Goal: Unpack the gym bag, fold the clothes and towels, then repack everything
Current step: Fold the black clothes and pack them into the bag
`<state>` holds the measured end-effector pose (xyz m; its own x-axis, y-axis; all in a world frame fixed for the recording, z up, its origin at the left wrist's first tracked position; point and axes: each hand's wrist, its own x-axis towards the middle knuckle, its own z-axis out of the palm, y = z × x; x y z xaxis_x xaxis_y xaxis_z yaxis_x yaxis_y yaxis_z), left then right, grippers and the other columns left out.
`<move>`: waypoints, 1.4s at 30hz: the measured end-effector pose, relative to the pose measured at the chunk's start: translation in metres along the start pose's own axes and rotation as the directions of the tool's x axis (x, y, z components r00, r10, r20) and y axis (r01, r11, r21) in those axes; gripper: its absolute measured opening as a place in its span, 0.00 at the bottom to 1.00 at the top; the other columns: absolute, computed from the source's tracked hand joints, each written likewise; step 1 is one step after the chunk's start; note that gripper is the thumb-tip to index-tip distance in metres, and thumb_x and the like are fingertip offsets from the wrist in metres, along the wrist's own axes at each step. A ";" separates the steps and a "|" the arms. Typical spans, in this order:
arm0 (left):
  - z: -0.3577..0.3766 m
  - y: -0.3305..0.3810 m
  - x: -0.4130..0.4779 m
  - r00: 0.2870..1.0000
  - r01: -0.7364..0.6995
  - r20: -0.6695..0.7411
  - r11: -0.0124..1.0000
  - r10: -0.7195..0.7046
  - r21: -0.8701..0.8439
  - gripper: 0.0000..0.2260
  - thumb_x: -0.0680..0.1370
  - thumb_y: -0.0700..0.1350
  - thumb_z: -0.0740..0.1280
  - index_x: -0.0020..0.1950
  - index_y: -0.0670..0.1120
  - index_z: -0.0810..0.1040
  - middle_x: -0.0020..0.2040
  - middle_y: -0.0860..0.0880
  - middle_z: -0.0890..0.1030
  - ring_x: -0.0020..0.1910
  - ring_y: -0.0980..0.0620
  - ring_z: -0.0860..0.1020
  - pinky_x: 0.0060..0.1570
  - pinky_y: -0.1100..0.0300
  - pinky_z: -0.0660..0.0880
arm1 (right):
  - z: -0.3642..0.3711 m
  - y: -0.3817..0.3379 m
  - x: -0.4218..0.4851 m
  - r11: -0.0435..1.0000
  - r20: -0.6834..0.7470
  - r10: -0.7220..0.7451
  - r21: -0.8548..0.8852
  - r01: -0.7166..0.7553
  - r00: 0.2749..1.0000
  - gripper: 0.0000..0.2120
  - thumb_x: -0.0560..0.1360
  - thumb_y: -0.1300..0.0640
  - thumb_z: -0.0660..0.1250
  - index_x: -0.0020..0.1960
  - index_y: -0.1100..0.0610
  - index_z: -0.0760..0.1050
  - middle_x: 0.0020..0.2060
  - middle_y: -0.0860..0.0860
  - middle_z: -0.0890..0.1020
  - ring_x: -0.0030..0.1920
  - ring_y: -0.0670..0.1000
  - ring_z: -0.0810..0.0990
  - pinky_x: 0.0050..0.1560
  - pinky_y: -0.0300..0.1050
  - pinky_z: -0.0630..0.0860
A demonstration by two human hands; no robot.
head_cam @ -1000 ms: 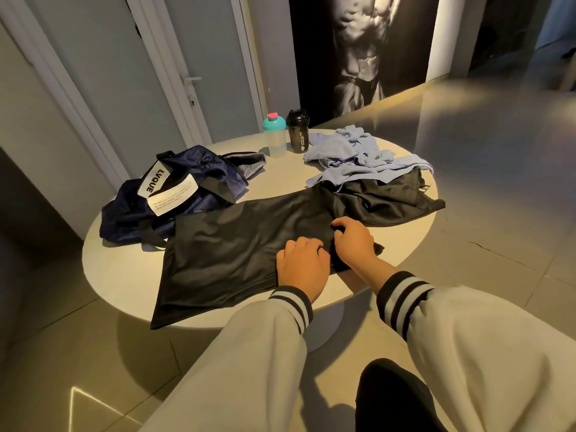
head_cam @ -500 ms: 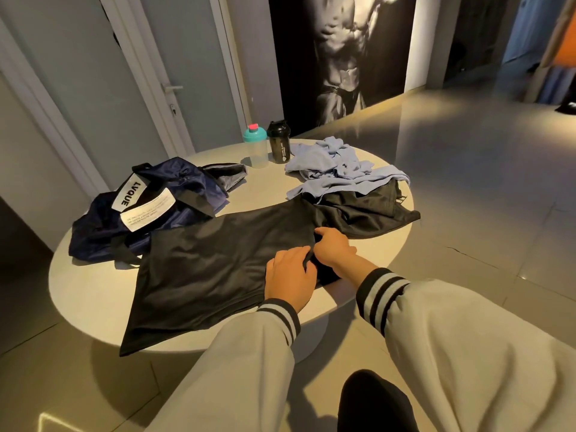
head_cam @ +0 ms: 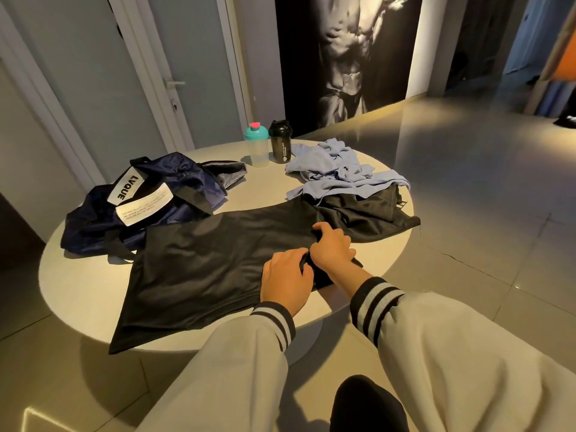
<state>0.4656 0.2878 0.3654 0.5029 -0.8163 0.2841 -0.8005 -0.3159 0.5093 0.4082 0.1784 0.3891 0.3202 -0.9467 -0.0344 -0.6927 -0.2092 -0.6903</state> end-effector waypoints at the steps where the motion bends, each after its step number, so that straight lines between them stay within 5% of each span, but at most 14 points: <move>1: 0.000 0.000 0.000 1.000 -0.007 -0.003 1.000 0.007 -0.005 0.15 0.83 0.49 0.60 0.69 0.55 0.75 0.64 0.54 0.79 0.65 0.52 0.72 0.69 0.53 0.67 | 0.000 -0.001 0.000 0.999 0.011 -0.020 -0.042 0.020 1.000 0.25 0.78 0.62 0.62 0.73 0.44 0.67 0.71 0.54 0.68 0.70 0.60 0.64 0.67 0.57 0.62; 7: -0.001 0.001 -0.001 1.000 -0.009 -0.015 1.000 0.009 -0.027 0.14 0.83 0.47 0.60 0.67 0.54 0.76 0.61 0.53 0.80 0.63 0.50 0.73 0.68 0.51 0.69 | 0.006 -0.003 -0.001 0.997 0.020 -0.032 -0.074 0.033 0.999 0.26 0.79 0.62 0.64 0.75 0.49 0.67 0.71 0.54 0.70 0.70 0.60 0.65 0.66 0.57 0.62; 12: 0.003 0.000 0.002 0.999 -0.032 -0.021 1.000 0.031 -0.003 0.15 0.83 0.49 0.60 0.68 0.53 0.75 0.63 0.54 0.79 0.64 0.51 0.72 0.68 0.53 0.68 | 0.004 0.002 0.004 0.966 0.009 0.005 0.258 -0.008 1.000 0.20 0.78 0.64 0.63 0.67 0.49 0.75 0.66 0.52 0.77 0.66 0.58 0.73 0.70 0.56 0.63; 18: 0.001 0.005 -0.003 0.988 -0.141 -0.042 0.981 0.148 0.136 0.10 0.81 0.49 0.60 0.57 0.53 0.79 0.54 0.55 0.79 0.53 0.52 0.72 0.58 0.55 0.68 | -0.007 0.022 -0.010 0.984 -0.098 -0.133 -0.130 0.120 0.986 0.19 0.80 0.50 0.61 0.71 0.45 0.70 0.70 0.54 0.70 0.70 0.59 0.64 0.67 0.54 0.64; 25: -0.014 0.014 -0.026 0.993 -0.089 -0.073 0.989 0.098 0.117 0.12 0.84 0.50 0.58 0.55 0.55 0.82 0.42 0.55 0.83 0.40 0.55 0.76 0.53 0.57 0.72 | -0.009 0.035 -0.045 0.959 -0.059 -0.066 -0.281 0.047 0.996 0.28 0.79 0.41 0.59 0.77 0.43 0.57 0.70 0.57 0.67 0.69 0.61 0.62 0.67 0.60 0.59; 30: -0.022 0.003 -0.041 0.997 -0.006 -0.072 0.996 0.000 -0.088 0.11 0.83 0.48 0.60 0.61 0.56 0.80 0.53 0.55 0.84 0.49 0.55 0.79 0.55 0.55 0.78 | -0.008 0.024 -0.061 0.976 -0.098 -0.195 -0.123 0.182 0.976 0.20 0.81 0.59 0.61 0.71 0.46 0.67 0.63 0.56 0.75 0.60 0.59 0.74 0.61 0.54 0.68; 33: -0.029 -0.009 -0.046 0.995 0.020 -0.098 1.000 -0.020 0.001 0.12 0.82 0.49 0.62 0.63 0.54 0.80 0.60 0.53 0.81 0.60 0.52 0.75 0.63 0.53 0.73 | -0.008 0.019 -0.070 0.943 -0.129 -0.285 0.140 0.302 0.950 0.15 0.82 0.63 0.59 0.66 0.52 0.73 0.63 0.55 0.72 0.54 0.54 0.76 0.54 0.41 0.71; 35: -0.031 -0.014 -0.049 0.998 0.066 0.013 0.996 -0.067 0.062 0.15 0.82 0.51 0.60 0.66 0.53 0.78 0.65 0.52 0.78 0.65 0.49 0.71 0.66 0.51 0.71 | -0.007 0.011 -0.076 0.919 -0.155 -0.330 0.174 0.354 0.931 0.14 0.81 0.65 0.58 0.62 0.54 0.77 0.61 0.55 0.71 0.53 0.51 0.74 0.53 0.36 0.68; 39: -0.043 -0.013 -0.051 0.981 0.165 0.133 0.963 -0.139 -0.212 0.18 0.85 0.48 0.56 0.74 0.53 0.71 0.68 0.48 0.77 0.65 0.48 0.74 0.62 0.56 0.71 | 0.005 -0.008 -0.088 0.879 -0.157 -0.403 0.208 0.429 0.901 0.15 0.79 0.69 0.59 0.57 0.56 0.80 0.58 0.53 0.72 0.53 0.49 0.72 0.53 0.29 0.65; 42: -0.060 -0.018 -0.053 0.958 0.279 0.091 0.801 -0.273 -0.530 0.19 0.86 0.47 0.57 0.77 0.53 0.68 0.70 0.49 0.74 0.63 0.54 0.73 0.59 0.61 0.68 | 0.010 -0.025 -0.093 0.867 -0.168 -0.423 0.211 0.451 0.891 0.15 0.79 0.69 0.60 0.57 0.57 0.82 0.59 0.53 0.73 0.54 0.48 0.72 0.52 0.26 0.63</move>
<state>0.4731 0.3655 0.3904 0.6707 -0.7394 0.0590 -0.3284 -0.2247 0.9174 0.4021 0.2737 0.4022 0.4690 -0.7959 0.3828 -0.3195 -0.5570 -0.7666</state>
